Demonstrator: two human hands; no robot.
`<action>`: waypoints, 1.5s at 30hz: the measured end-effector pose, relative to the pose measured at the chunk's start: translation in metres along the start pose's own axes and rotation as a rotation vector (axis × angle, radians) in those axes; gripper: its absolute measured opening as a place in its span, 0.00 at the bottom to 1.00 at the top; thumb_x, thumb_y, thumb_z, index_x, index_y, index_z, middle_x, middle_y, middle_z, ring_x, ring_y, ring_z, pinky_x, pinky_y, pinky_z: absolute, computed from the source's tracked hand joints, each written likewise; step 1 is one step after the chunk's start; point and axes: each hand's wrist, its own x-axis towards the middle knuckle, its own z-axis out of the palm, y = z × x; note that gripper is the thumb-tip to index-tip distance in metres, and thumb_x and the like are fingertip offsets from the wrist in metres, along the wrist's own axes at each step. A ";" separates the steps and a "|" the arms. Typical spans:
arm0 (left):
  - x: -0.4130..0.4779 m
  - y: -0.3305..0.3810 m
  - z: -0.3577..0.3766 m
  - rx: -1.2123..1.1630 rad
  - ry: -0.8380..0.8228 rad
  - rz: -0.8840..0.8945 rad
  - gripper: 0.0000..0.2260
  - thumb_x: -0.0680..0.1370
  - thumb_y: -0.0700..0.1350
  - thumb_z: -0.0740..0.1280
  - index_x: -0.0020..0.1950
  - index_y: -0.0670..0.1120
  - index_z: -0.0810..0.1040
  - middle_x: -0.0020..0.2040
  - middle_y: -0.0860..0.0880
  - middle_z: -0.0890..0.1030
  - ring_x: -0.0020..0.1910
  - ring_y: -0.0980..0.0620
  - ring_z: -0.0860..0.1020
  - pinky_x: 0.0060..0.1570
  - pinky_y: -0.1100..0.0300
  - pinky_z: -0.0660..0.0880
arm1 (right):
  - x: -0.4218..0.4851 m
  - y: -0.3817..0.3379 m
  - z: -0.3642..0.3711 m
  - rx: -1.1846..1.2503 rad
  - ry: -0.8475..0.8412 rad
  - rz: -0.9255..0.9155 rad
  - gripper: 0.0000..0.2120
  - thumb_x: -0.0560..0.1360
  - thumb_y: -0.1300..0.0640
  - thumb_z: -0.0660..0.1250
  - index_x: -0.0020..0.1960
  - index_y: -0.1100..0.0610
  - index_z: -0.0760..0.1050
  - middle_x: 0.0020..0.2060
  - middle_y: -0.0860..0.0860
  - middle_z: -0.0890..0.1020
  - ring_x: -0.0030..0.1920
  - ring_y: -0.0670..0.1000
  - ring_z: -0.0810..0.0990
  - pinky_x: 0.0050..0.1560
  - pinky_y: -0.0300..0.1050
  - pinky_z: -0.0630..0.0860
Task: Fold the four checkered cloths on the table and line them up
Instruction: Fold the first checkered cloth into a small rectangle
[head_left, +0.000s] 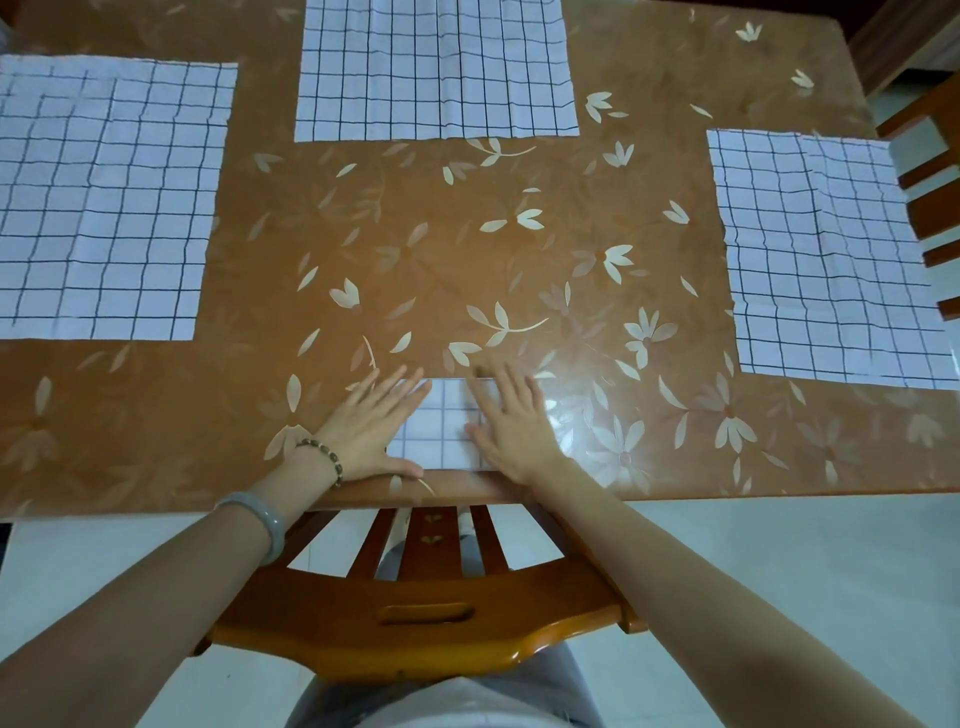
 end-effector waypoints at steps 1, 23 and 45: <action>0.001 0.000 0.007 0.041 -0.005 0.015 0.51 0.65 0.80 0.43 0.76 0.49 0.33 0.78 0.49 0.38 0.73 0.53 0.29 0.73 0.48 0.36 | 0.002 -0.007 0.008 -0.040 -0.045 -0.049 0.31 0.77 0.40 0.48 0.75 0.54 0.60 0.76 0.60 0.57 0.76 0.61 0.53 0.73 0.60 0.47; 0.013 -0.006 -0.019 -0.352 0.176 -0.322 0.22 0.77 0.53 0.66 0.68 0.47 0.70 0.64 0.48 0.73 0.65 0.48 0.68 0.64 0.52 0.66 | 0.023 0.042 -0.012 0.230 -0.013 0.341 0.17 0.74 0.55 0.67 0.62 0.56 0.74 0.57 0.57 0.73 0.59 0.58 0.69 0.61 0.50 0.65; 0.061 0.051 -0.057 -1.816 -0.170 -0.475 0.15 0.75 0.41 0.70 0.61 0.43 0.76 0.58 0.43 0.81 0.58 0.46 0.79 0.59 0.49 0.75 | -0.013 0.085 -0.073 1.066 0.375 0.750 0.07 0.71 0.67 0.66 0.41 0.55 0.76 0.35 0.48 0.78 0.38 0.47 0.76 0.41 0.39 0.73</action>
